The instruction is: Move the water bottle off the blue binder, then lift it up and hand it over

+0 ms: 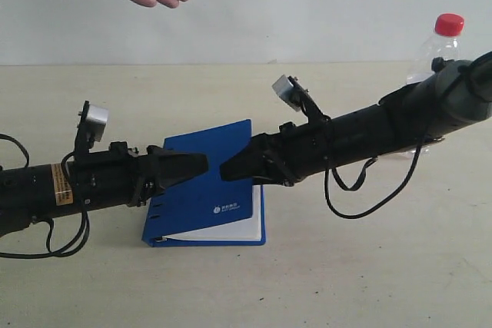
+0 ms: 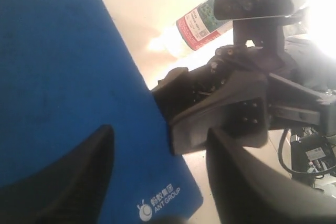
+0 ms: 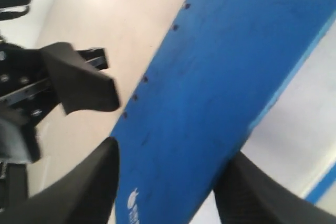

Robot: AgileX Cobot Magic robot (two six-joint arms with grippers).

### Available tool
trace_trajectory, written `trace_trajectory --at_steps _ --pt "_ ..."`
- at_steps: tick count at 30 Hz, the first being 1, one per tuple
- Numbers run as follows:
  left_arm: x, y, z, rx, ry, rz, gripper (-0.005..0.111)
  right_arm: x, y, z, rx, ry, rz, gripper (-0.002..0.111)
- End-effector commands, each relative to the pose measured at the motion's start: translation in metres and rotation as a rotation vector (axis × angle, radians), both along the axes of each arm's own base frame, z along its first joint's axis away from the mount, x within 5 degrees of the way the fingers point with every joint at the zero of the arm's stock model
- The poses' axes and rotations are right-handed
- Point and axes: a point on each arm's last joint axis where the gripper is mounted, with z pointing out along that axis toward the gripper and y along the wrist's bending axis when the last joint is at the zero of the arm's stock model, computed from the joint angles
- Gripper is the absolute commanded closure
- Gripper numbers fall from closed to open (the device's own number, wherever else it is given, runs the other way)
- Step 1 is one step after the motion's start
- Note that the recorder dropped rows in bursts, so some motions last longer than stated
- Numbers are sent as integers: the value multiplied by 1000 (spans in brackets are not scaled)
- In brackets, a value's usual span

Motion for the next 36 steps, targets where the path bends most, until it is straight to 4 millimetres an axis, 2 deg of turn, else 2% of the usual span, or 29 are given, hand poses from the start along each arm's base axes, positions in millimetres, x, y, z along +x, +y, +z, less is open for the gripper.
trace_trajectory --at_steps 1,4,5,10,14,21,25,30,36 --pt "-1 -3 1 -10 -4 -16 56 6 -3 -4 -64 20 -91 75" --pt "-1 -3 1 -9 -4 -18 56 7 -4 -5 -77 14 -100 103" --pt "-1 -3 1 -9 -4 -18 56 7 -4 -5 -78 10 -98 108" --pt "1 0 -2 24 11 2 56 7 -5 -6 -96 -16 -68 108" --pt "4 11 -11 115 62 53 56 4 -16 -7 -114 7 -5 108" --pt "13 33 -12 100 111 156 56 8 -66 -13 -182 113 2 108" --pt "13 35 -13 106 113 159 56 5 -86 -10 -145 167 41 108" --pt "9 29 -15 137 122 111 56 -7 -81 -7 -110 249 136 108" --pt "6 23 -15 129 140 92 46 -8 -73 -5 -94 275 127 107"
